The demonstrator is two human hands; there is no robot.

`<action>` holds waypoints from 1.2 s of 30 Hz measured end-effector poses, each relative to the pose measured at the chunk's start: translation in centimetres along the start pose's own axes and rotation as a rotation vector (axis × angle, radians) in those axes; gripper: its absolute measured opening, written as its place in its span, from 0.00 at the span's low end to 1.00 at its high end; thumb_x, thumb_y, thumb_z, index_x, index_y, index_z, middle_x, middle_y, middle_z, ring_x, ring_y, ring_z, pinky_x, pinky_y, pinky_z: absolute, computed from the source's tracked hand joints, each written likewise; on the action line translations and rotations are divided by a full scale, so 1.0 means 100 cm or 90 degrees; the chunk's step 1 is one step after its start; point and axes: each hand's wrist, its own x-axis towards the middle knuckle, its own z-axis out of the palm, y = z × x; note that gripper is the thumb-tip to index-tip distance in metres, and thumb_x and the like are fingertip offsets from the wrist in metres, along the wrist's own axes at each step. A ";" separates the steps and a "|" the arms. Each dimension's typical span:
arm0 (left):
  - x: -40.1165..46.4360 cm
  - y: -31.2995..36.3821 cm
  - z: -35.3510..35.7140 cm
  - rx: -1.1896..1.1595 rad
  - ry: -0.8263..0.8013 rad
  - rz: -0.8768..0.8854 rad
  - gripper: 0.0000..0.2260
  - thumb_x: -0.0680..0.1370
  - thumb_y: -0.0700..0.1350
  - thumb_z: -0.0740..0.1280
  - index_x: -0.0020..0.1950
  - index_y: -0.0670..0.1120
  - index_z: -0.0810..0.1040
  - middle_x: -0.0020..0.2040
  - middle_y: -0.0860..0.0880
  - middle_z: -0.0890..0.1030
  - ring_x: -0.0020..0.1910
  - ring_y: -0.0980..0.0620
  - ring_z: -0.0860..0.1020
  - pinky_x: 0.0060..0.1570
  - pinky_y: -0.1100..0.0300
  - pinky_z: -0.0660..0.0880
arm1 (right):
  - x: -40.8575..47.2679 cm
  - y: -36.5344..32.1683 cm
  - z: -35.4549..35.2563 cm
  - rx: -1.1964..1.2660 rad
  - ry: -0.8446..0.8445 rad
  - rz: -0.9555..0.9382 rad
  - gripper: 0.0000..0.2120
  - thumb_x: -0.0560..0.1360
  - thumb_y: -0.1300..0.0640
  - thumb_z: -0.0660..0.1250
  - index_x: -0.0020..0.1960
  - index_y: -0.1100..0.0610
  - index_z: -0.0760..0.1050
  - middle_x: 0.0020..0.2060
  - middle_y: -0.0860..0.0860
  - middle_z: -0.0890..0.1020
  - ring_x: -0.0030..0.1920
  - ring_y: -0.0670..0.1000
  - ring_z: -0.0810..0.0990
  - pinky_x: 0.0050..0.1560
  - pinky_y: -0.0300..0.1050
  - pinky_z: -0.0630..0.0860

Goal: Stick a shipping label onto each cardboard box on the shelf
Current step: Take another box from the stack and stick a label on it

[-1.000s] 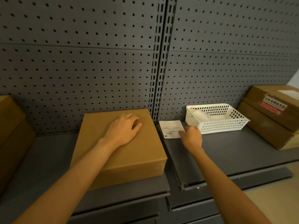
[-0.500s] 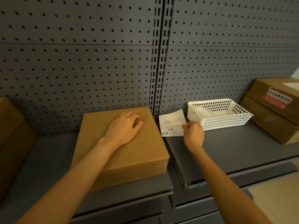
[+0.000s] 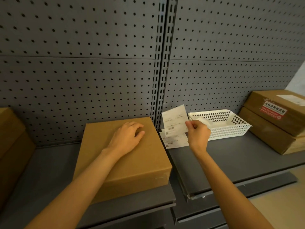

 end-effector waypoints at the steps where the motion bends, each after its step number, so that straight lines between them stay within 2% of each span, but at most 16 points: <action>1: 0.000 -0.001 0.000 -0.027 0.015 -0.005 0.15 0.80 0.50 0.61 0.66 0.49 0.74 0.64 0.52 0.75 0.62 0.54 0.73 0.61 0.59 0.69 | 0.000 -0.008 -0.001 0.039 -0.006 0.012 0.09 0.77 0.58 0.66 0.40 0.60 0.79 0.30 0.53 0.79 0.31 0.51 0.75 0.38 0.50 0.79; 4: 0.000 -0.001 -0.001 -0.129 0.048 -0.029 0.11 0.79 0.48 0.64 0.59 0.50 0.79 0.57 0.53 0.80 0.53 0.56 0.77 0.57 0.58 0.74 | -0.001 -0.029 -0.002 0.130 -0.051 0.033 0.06 0.77 0.57 0.67 0.45 0.59 0.80 0.36 0.49 0.81 0.38 0.50 0.81 0.43 0.47 0.81; 6: 0.001 0.002 -0.001 -0.218 0.049 -0.055 0.08 0.78 0.46 0.66 0.55 0.50 0.82 0.51 0.56 0.82 0.50 0.58 0.78 0.55 0.60 0.75 | -0.004 -0.040 -0.001 0.154 -0.078 0.038 0.05 0.77 0.56 0.67 0.46 0.57 0.80 0.37 0.46 0.82 0.38 0.47 0.81 0.42 0.45 0.80; 8: 0.002 0.006 -0.003 -0.325 0.029 -0.091 0.05 0.77 0.45 0.68 0.50 0.51 0.83 0.47 0.58 0.82 0.47 0.58 0.78 0.52 0.62 0.74 | -0.008 -0.049 0.000 0.197 -0.094 0.053 0.04 0.77 0.56 0.67 0.44 0.55 0.79 0.38 0.46 0.82 0.37 0.46 0.80 0.39 0.39 0.78; 10: 0.003 0.009 -0.008 -0.442 0.001 -0.118 0.04 0.76 0.44 0.68 0.46 0.53 0.81 0.44 0.55 0.83 0.44 0.57 0.79 0.47 0.63 0.75 | -0.011 -0.056 0.000 0.237 -0.102 0.067 0.04 0.77 0.57 0.67 0.44 0.55 0.79 0.37 0.46 0.82 0.35 0.44 0.78 0.34 0.32 0.75; 13: 0.002 0.012 -0.014 -0.534 -0.032 -0.140 0.04 0.77 0.42 0.67 0.47 0.49 0.81 0.44 0.52 0.83 0.43 0.57 0.80 0.44 0.69 0.76 | -0.014 -0.059 0.001 0.258 -0.102 0.088 0.05 0.77 0.58 0.67 0.44 0.57 0.79 0.36 0.47 0.81 0.32 0.43 0.76 0.29 0.28 0.72; 23: 0.003 0.013 -0.017 -0.571 -0.047 -0.170 0.03 0.75 0.38 0.68 0.46 0.44 0.81 0.43 0.48 0.82 0.40 0.56 0.79 0.44 0.66 0.76 | -0.021 -0.062 0.003 0.298 -0.106 0.135 0.05 0.77 0.58 0.67 0.42 0.57 0.78 0.35 0.48 0.81 0.29 0.44 0.74 0.28 0.30 0.73; 27: 0.003 0.014 -0.018 -0.565 -0.039 -0.181 0.03 0.75 0.38 0.68 0.44 0.45 0.80 0.41 0.49 0.82 0.39 0.56 0.78 0.44 0.66 0.76 | -0.022 -0.063 0.005 0.304 -0.115 0.125 0.08 0.77 0.58 0.67 0.39 0.53 0.78 0.34 0.48 0.81 0.30 0.44 0.74 0.30 0.31 0.74; 36: 0.003 0.015 -0.020 -0.560 -0.031 -0.181 0.05 0.75 0.37 0.67 0.43 0.46 0.79 0.41 0.49 0.82 0.39 0.56 0.77 0.41 0.68 0.74 | -0.022 -0.058 0.011 0.294 -0.124 0.133 0.07 0.77 0.57 0.67 0.40 0.54 0.78 0.35 0.49 0.82 0.30 0.45 0.75 0.33 0.34 0.75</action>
